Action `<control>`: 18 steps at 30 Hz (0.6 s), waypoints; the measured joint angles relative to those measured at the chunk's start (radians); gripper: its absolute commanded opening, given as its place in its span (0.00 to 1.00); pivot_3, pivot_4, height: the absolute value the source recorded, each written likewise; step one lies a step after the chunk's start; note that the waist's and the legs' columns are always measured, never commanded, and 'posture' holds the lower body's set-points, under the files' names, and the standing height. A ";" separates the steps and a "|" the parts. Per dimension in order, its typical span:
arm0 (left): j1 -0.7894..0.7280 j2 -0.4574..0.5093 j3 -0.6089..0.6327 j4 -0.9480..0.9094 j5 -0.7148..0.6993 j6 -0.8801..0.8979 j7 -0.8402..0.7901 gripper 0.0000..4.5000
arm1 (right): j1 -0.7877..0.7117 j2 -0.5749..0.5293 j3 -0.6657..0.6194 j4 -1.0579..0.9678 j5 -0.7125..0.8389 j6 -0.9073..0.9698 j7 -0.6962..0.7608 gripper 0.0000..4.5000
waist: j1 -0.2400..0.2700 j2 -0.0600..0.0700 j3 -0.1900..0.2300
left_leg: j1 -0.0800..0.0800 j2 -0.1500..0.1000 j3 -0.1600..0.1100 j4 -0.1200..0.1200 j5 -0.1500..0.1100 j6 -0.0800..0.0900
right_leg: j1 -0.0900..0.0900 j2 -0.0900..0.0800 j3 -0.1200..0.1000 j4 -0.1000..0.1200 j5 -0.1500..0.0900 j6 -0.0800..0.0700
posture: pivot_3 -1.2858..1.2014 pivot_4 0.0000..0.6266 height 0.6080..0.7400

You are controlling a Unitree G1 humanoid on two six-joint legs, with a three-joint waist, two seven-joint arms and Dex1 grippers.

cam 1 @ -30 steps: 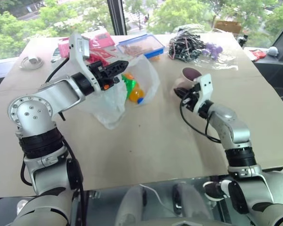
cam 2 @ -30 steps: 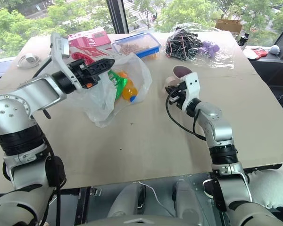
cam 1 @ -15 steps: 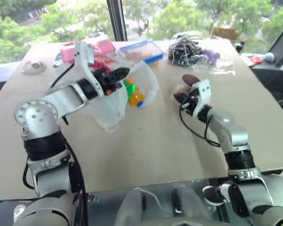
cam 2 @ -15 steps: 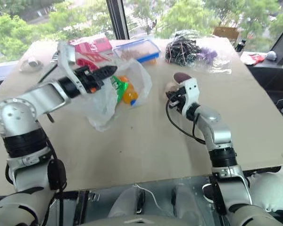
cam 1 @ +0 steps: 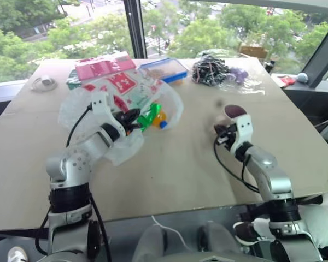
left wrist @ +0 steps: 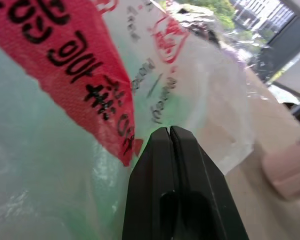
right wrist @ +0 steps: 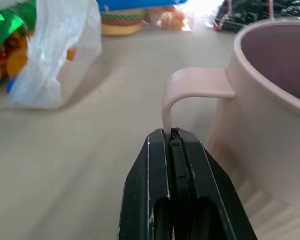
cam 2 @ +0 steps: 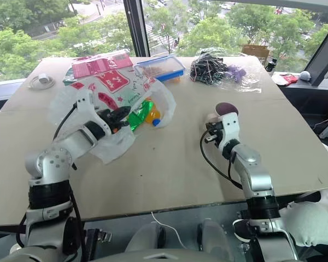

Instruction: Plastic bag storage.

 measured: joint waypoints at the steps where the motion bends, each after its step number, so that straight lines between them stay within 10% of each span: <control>1: 0.017 -0.007 -0.004 -0.002 0.016 -0.017 0.002 0.00 | 0.014 0.000 0.000 -0.007 -0.006 -0.007 -0.008 0.01 | 0.000 0.000 -0.002 | 0.000 0.000 0.000 0.000 0.000 0.000 | 0.000 0.000 0.000 0.000 0.000 0.000 | 0.52 0.00 1.00; 18: 0.337 -0.114 -0.117 -0.077 0.334 -0.361 0.035 0.00 | 0.282 0.009 0.000 -0.152 -0.093 -0.142 -0.161 0.01 | 0.003 0.001 -0.031 | 0.006 0.002 0.003 0.000 -0.001 0.002 | 0.005 0.001 0.001 -0.001 -0.003 -0.003 | 0.52 0.00 1.00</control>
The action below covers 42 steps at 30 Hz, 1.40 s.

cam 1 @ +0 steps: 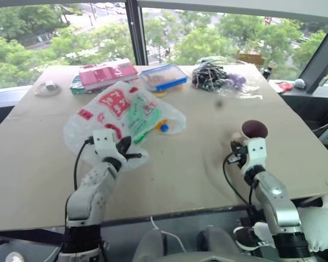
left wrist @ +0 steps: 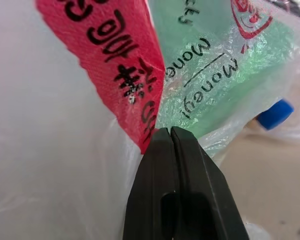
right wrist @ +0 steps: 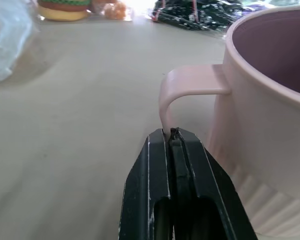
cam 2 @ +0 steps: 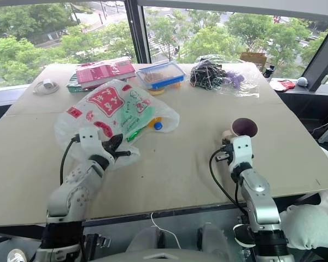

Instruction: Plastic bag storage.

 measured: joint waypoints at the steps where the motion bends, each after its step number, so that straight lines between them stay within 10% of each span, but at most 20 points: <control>1: 0.021 -0.009 -0.006 0.000 0.022 -0.022 0.003 0.00 | 0.018 0.001 0.000 -0.008 -0.004 -0.008 -0.010 0.01 | 0.000 0.000 -0.003 | 0.000 0.000 0.000 0.000 0.000 0.000 | 0.000 0.000 0.000 0.000 0.000 0.000 | 0.52 0.00 1.00; 21: 0.392 -0.131 -0.138 -0.085 0.401 -0.425 0.048 0.00 | 0.339 0.009 0.001 -0.159 -0.112 -0.159 -0.190 0.01 | 0.002 0.012 -0.019 | 0.008 0.004 0.006 -0.001 -0.007 0.000 | 0.006 0.000 0.003 -0.004 -0.004 0.004 | 0.52 0.00 1.00; 22: 0.410 -0.135 -0.145 -0.090 0.419 -0.443 0.051 0.00 | 0.352 0.009 0.001 -0.163 -0.116 -0.170 -0.199 0.01 | 0.002 0.012 -0.019 | 0.008 0.005 0.006 -0.001 -0.007 0.000 | 0.005 0.000 0.003 -0.005 -0.004 0.004 | 0.52 0.24 1.00; 23: 0.417 -0.139 -0.149 -0.084 0.422 -0.443 0.051 0.00 | 0.359 0.010 0.001 -0.156 -0.116 -0.170 -0.200 0.01 | 0.003 0.023 -0.018 | 0.007 0.006 0.005 -0.001 -0.007 -0.001 | 0.005 0.000 0.003 -0.006 -0.004 0.004 | 0.52 0.24 1.00; 28: 0.350 -0.126 -0.145 -0.060 0.381 -0.399 0.032 0.00 | 0.283 0.009 0.007 -0.140 -0.112 -0.148 -0.182 0.01 | -0.004 0.054 0.047 | 0.009 0.016 -0.007 0.002 -0.012 -0.002 | 0.019 -0.007 -0.009 -0.030 -0.004 0.005 | 0.52 0.24 1.00; 42: 0.156 -0.078 -0.114 -0.038 0.250 -0.263 -0.037 0.00 | 0.108 -0.012 0.048 -0.116 -0.074 -0.016 -0.089 0.01 | 0.026 0.044 0.068 | -0.003 0.012 0.003 -0.002 -0.017 0.006 | 0.001 0.005 -0.006 -0.023 -0.001 -0.002 | 0.52 0.24 1.00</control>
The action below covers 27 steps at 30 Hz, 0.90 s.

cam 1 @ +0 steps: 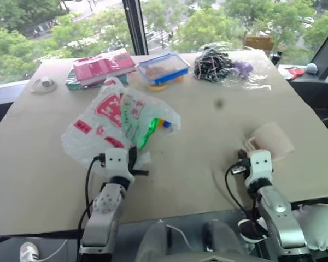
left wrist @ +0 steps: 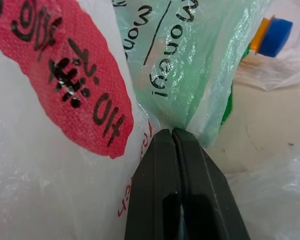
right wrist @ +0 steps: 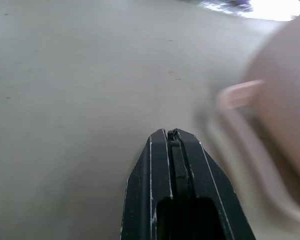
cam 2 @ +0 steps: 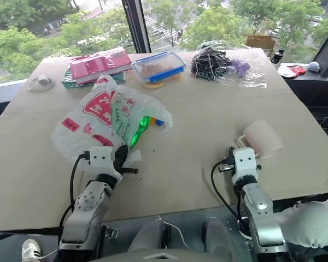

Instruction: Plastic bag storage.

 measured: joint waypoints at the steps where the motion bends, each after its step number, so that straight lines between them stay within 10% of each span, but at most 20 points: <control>1: -0.012 0.004 0.000 0.000 -0.006 0.008 -0.005 0.00 | -0.015 -0.002 0.001 0.000 0.001 0.005 0.005 0.01 | 0.001 0.000 0.002 | 0.000 0.000 0.000 0.001 0.000 0.000 | 0.000 0.000 0.000 0.000 0.000 0.000 | 0.52 0.24 1.00; 9: -0.128 0.034 0.019 0.000 -0.088 0.081 -0.048 0.00 | -0.126 -0.020 0.017 0.000 0.021 0.067 0.055 0.01 | 0.001 -0.003 0.010 | 0.000 0.000 0.000 0.004 0.000 0.000 | 0.000 0.001 0.001 0.003 -0.002 0.004 | 0.52 0.24 1.00; 15: -0.207 0.057 0.038 0.000 -0.144 0.133 -0.079 0.00 | -0.203 -0.033 0.030 -0.003 0.038 0.111 0.090 0.47 | 0.000 -0.004 0.012 | 0.000 0.000 0.000 0.004 0.000 0.000 | 0.000 0.001 0.001 0.003 -0.001 0.002 | 0.52 0.24 1.00; 27: -0.379 0.100 0.073 0.000 -0.260 0.240 -0.142 0.00 | -0.370 -0.057 0.058 -0.016 0.071 0.198 0.166 0.47 | -0.001 -0.007 0.021 | 0.000 0.000 0.000 0.004 0.000 0.000 | 0.000 0.002 0.001 0.003 0.002 0.003 | 0.52 0.24 1.00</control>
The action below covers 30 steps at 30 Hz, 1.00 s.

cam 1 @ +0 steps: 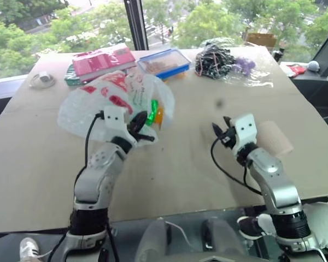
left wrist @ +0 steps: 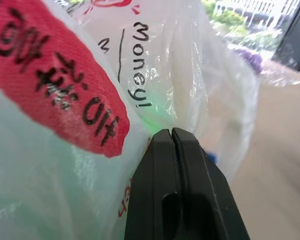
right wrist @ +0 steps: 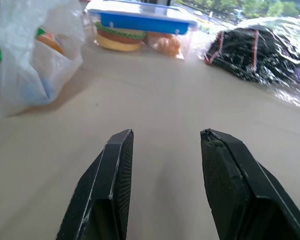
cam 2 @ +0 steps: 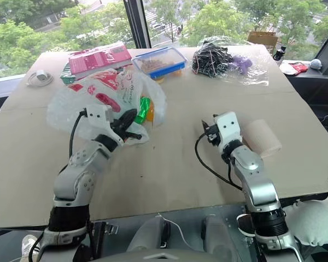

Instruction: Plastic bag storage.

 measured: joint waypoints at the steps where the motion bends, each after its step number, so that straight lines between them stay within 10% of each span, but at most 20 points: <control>1: -0.013 0.006 0.003 0.000 -0.011 0.007 -0.005 0.00 | -0.013 -0.001 0.002 -0.001 0.004 0.004 0.007 0.47 | 0.000 0.000 0.000 | 0.000 0.000 0.000 0.000 0.000 0.000 | 0.000 0.000 0.000 0.000 0.000 0.001 | 0.52 0.24 1.00; 17: -0.317 0.074 0.101 0.014 -0.225 0.239 -0.055 0.00 | -0.312 0.007 0.019 -0.048 0.062 0.145 0.076 0.47 | -0.002 -0.004 0.016 | 0.000 0.001 -0.001 0.001 0.001 -0.001 | -0.001 0.001 0.000 0.004 0.001 0.001 | 0.52 0.24 1.00; 30: -0.286 0.091 0.120 -0.004 -0.268 0.328 -0.061 0.00 | -0.208 -0.133 0.030 -0.163 0.094 0.347 0.125 0.47 | 0.004 -0.005 0.018 | -0.004 0.000 0.000 0.001 0.001 -0.001 | -0.005 0.000 0.001 0.004 0.001 0.001 | 0.52 0.24 1.00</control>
